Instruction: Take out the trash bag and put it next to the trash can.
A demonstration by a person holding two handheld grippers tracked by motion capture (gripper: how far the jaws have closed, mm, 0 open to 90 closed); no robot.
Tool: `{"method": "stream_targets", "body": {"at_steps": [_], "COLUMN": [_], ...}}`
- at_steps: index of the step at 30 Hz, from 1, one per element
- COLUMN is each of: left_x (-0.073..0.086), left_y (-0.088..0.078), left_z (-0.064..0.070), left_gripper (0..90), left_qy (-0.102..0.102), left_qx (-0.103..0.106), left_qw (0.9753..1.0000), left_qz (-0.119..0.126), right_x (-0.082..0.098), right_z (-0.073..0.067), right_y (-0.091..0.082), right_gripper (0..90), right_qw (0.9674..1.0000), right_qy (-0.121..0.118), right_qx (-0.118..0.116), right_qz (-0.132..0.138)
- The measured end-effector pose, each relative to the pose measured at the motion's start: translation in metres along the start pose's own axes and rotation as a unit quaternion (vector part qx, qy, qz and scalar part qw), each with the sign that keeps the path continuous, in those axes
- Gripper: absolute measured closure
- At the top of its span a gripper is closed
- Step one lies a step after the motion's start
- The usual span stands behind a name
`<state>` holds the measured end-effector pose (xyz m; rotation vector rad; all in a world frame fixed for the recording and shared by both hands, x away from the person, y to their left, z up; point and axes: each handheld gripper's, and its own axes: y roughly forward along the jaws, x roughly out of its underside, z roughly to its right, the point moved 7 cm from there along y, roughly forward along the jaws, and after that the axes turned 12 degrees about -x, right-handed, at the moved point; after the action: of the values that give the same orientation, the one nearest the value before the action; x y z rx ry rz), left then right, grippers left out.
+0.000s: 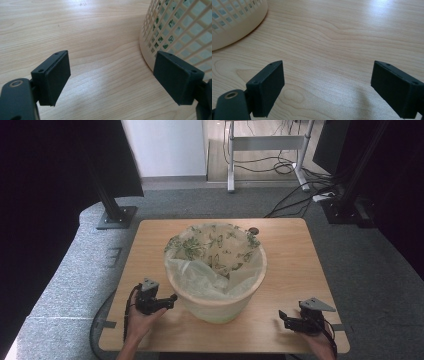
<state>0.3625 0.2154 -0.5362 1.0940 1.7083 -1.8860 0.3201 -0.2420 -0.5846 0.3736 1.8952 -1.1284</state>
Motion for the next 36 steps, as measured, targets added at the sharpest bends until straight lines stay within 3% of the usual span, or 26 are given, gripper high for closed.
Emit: {"method": "stream_targets", "body": {"at_steps": [3, 8, 16, 19, 21, 22, 23, 29, 35, 36], "left_x": [-0.003, -0.004, -0.021, -0.035, -0.044, -0.044, -0.054, -0.084, -0.109, -0.109], "left_y": [-0.004, -0.006, -0.027, -0.045, -0.054, -0.054, -0.062, -0.086, -0.110, -0.110], "left_z": [-0.005, -0.011, -0.023, -0.033, -0.037, -0.037, -0.039, -0.036, -0.025, -0.025], "left_gripper": [14.2, 14.2, 15.2, 15.2, 15.6, 15.8, 15.8, 16.3, 16.5, 16.5], "left_qy": [-0.005, -0.008, -0.001, 0.024, 0.028, 0.028, 0.028, 0.043, 0.074, 0.074], "left_qx": [0.001, 0.004, 0.033, 0.056, 0.072, 0.072, 0.090, 0.124, 0.159, 0.159], "left_qw": [0.9999, 0.9998, 0.9978, 0.9948, 0.9922, 0.9922, 0.9895, 0.9819, 0.9714, 0.9714], "left_qz": [0.013, 0.015, 0.056, 0.082, 0.097, 0.097, 0.109, 0.137, 0.160, 0.160], "right_x": [-0.001, 0.001, 0.000, 0.001, 0.001, 0.001, 0.001, 0.000, 0.002, 0.002], "right_z": [-0.001, -0.001, -0.003, -0.002, -0.003, -0.003, -0.003, -0.003, -0.002, -0.002], "right_y": [0.001, 0.001, 0.002, 0.004, 0.005, 0.005, 0.005, 0.003, 0.002, 0.002], "right_gripper": [11.6, 11.9, 12.7, 12.7, 12.8, 12.8, 12.8, 13.1, 13.2, 13.2], "right_qw": [1.0000, 0.9999, 0.9998, 0.9998, 0.9998, 0.9998, 0.9998, 0.9998, 0.9998, 0.9999], "right_qy": [-0.006, -0.010, -0.014, -0.015, -0.016, -0.016, -0.017, -0.014, -0.013, -0.014], "right_qx": [-0.003, -0.005, -0.009, -0.009, -0.010, -0.010, -0.009, -0.009, -0.008, -0.007], "right_qz": [-0.001, -0.005, -0.006, -0.009, -0.011, -0.011, -0.011, -0.008, -0.009, -0.008]}}
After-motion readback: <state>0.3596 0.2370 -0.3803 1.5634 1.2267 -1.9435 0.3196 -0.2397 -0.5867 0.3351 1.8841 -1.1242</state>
